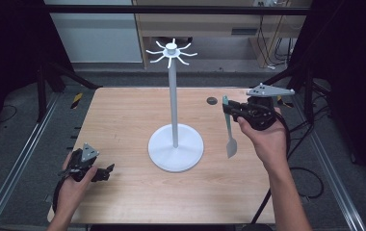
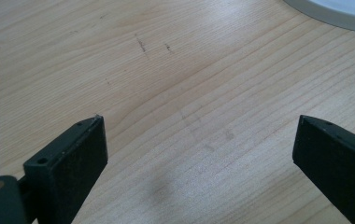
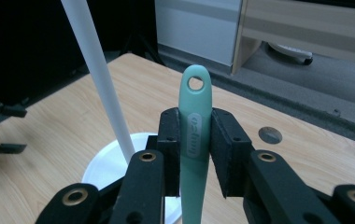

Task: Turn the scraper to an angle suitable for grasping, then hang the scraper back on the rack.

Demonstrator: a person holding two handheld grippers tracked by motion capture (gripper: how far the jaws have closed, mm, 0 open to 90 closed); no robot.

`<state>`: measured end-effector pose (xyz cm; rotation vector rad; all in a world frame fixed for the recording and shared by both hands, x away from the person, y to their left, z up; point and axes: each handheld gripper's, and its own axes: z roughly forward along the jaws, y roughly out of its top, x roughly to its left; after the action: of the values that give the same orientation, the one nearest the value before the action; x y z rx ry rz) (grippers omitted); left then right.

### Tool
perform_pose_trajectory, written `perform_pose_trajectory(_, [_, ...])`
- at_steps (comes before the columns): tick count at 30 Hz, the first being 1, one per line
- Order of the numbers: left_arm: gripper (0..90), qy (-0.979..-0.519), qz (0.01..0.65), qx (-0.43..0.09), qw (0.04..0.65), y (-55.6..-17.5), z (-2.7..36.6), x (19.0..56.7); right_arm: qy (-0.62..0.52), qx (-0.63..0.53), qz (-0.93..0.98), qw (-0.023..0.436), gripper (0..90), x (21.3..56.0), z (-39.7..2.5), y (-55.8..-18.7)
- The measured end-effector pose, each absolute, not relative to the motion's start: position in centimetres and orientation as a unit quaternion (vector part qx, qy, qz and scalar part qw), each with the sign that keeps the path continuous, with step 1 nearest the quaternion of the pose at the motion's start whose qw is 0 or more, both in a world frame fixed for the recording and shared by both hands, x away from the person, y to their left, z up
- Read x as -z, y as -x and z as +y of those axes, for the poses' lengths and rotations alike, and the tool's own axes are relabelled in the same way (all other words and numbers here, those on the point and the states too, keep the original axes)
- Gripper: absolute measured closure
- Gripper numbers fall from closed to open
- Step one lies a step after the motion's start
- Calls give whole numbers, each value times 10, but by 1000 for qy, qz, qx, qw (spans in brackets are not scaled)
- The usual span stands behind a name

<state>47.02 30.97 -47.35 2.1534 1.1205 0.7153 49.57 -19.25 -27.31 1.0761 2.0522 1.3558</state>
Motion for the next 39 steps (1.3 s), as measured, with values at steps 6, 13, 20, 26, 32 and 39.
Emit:
perform_pose_trajectory(6, [30,-810,424,-269,303,-470,311,473,-385,-510,735,225,745,267,-189,-494])
perform_pose_trajectory(13, [30,-810,425,-272,299,-469,311,473,-375,-520,732,230,745,260,-183,-489])
perform_pose_trajectory(20, [29,-810,424,-273,299,-469,310,473,-366,-533,726,232,744,250,-179,-483])
perform_pose_trajectory(26, [30,-811,423,-272,299,-470,310,474,-357,-544,722,237,744,240,-170,-479])
perform_pose_trajectory(32, [29,-810,422,-274,300,-470,310,473,-350,-554,716,241,744,234,-162,-476])
perform_pose_trajectory(39, [29,-809,423,-278,299,-470,310,473,-337,-562,715,241,744,225,-157,-472])
